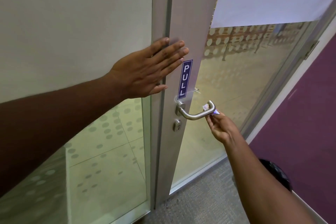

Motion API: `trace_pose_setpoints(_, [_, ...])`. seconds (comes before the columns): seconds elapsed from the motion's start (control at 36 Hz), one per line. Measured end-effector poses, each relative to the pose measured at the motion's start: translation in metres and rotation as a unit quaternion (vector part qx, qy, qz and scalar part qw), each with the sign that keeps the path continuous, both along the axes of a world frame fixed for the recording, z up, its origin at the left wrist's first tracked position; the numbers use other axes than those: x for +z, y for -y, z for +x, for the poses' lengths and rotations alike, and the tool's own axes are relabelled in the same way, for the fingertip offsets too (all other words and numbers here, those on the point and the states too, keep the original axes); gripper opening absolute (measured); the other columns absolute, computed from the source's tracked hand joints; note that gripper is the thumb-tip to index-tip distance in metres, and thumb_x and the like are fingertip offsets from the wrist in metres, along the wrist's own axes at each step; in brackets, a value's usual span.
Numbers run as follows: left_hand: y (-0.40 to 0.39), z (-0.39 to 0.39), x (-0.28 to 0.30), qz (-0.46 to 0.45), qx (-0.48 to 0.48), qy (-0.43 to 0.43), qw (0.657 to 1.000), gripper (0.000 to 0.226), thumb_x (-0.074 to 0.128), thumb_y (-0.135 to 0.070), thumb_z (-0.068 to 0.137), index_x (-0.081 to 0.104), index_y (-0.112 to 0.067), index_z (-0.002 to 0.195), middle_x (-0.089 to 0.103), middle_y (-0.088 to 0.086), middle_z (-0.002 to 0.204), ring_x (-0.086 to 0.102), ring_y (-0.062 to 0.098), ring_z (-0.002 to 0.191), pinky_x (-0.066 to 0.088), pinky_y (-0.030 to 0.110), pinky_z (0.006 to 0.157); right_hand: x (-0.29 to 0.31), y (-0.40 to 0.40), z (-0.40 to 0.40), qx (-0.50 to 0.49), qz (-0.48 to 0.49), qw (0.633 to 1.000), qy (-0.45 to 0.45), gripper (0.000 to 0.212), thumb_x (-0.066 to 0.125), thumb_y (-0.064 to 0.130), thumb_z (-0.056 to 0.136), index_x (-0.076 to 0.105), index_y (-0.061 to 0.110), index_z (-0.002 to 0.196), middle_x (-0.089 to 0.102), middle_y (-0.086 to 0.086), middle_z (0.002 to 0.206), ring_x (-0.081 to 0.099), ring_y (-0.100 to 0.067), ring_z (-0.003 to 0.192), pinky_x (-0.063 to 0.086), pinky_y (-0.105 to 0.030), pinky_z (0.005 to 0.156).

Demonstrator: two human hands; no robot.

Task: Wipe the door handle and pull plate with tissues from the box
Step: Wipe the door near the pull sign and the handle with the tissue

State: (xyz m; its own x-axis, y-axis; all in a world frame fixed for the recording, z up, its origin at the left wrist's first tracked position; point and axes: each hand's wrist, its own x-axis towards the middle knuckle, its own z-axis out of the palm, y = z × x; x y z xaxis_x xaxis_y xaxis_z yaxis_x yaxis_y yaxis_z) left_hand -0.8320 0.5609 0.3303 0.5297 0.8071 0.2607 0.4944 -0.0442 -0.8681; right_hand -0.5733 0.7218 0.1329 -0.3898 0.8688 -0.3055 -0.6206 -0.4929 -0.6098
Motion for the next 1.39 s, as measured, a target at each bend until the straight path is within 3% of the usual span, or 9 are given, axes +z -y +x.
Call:
trace_pose_setpoints(0.11, [-0.001,-0.001,-0.001,0.005,-0.001,-0.004,1.0,0.083,-0.005,-0.055,0.103,-0.015,0.007,0.158,-0.012,0.029,0.168,-0.005,0.041,0.158,0.011,0.05,0.13,-0.01,0.003,0.0,0.021,-0.027,0.999,-0.015,0.038,0.033,-0.007,0.098,0.065,0.01,0.108,0.077,-0.009,0.092,0.07,-0.012,0.066,0.059,-0.026,0.065])
trace_pose_setpoints(0.33, [0.0,-0.001,-0.001,0.004,0.002,-0.013,1.0,0.083,-0.008,-0.054,0.102,-0.015,0.006,0.158,-0.011,0.029,0.168,-0.004,0.041,0.158,0.012,0.05,0.13,-0.024,0.019,-0.015,0.02,-0.013,0.999,-0.04,0.041,0.032,-0.007,0.092,0.065,0.012,0.109,0.072,-0.012,0.09,0.055,-0.019,0.074,0.055,-0.028,0.063])
trace_pose_setpoints(0.47, [0.001,0.0,-0.001,0.004,0.009,-0.024,1.0,0.082,-0.01,-0.053,0.102,-0.014,0.006,0.158,-0.009,0.029,0.168,-0.003,0.041,0.158,0.012,0.05,0.13,-0.03,0.034,-0.027,0.062,0.019,0.996,-0.055,0.045,0.043,-0.012,0.082,0.079,0.01,0.097,0.074,-0.011,0.096,0.062,-0.017,0.072,0.056,-0.028,0.065])
trace_pose_setpoints(0.56, [0.002,0.0,-0.001,0.006,0.009,-0.028,1.0,0.082,-0.011,-0.053,0.102,-0.014,0.006,0.158,-0.009,0.029,0.168,-0.003,0.041,0.158,0.013,0.049,0.13,-0.036,0.044,-0.035,0.087,0.033,0.994,-0.05,0.044,0.045,-0.012,0.087,0.079,0.012,0.099,0.073,-0.009,0.092,0.065,-0.016,0.07,0.057,-0.027,0.068])
trace_pose_setpoints(0.83, [0.003,0.002,0.001,0.004,0.006,-0.015,1.0,0.082,-0.006,-0.054,0.103,-0.01,0.005,0.16,-0.006,0.028,0.169,-0.001,0.04,0.158,0.012,0.049,0.13,-0.033,0.045,-0.05,0.02,0.056,0.995,0.086,0.034,0.046,-0.015,0.093,0.072,0.007,0.099,0.076,-0.006,0.096,0.072,-0.014,0.075,0.058,-0.023,0.064])
trace_pose_setpoints(1.0, [0.004,0.002,0.001,0.003,0.011,-0.017,1.0,0.082,-0.008,-0.054,0.103,-0.012,0.005,0.159,-0.008,0.028,0.168,-0.002,0.04,0.158,0.011,0.049,0.13,-0.025,0.057,-0.064,0.046,0.023,0.998,-0.04,0.03,0.049,-0.012,0.094,0.077,0.0,0.094,0.074,-0.016,0.107,0.074,-0.024,0.094,0.06,-0.029,0.078])
trace_pose_setpoints(1.11, [0.002,0.001,0.0,0.004,0.008,-0.023,1.0,0.082,-0.006,-0.054,0.103,-0.011,0.005,0.16,-0.006,0.028,0.169,-0.002,0.04,0.158,0.011,0.049,0.13,-0.018,0.06,-0.056,0.067,0.015,0.994,-0.09,0.026,0.057,-0.011,0.081,0.076,-0.005,0.097,0.069,-0.021,0.121,0.071,-0.03,0.106,0.06,-0.033,0.085])
trace_pose_setpoints(1.22, [0.002,0.001,0.0,0.007,0.004,-0.025,1.0,0.082,-0.009,-0.054,0.102,-0.012,0.005,0.159,-0.007,0.028,0.169,-0.002,0.04,0.158,0.012,0.049,0.13,-0.013,0.067,-0.057,0.062,-0.012,0.992,-0.111,0.033,0.045,-0.012,0.09,0.076,-0.006,0.097,0.067,-0.025,0.121,0.068,-0.034,0.109,0.061,-0.035,0.083])
trace_pose_setpoints(1.39, [0.002,0.001,0.0,0.0,0.008,-0.016,1.0,0.082,-0.009,-0.054,0.102,-0.014,0.006,0.159,-0.009,0.029,0.168,-0.003,0.041,0.158,0.013,0.05,0.129,-0.011,0.079,-0.059,0.015,-0.073,0.988,-0.137,0.034,0.041,-0.009,0.097,0.074,-0.01,0.09,0.073,-0.027,0.096,0.075,-0.032,0.086,0.063,-0.033,0.07])
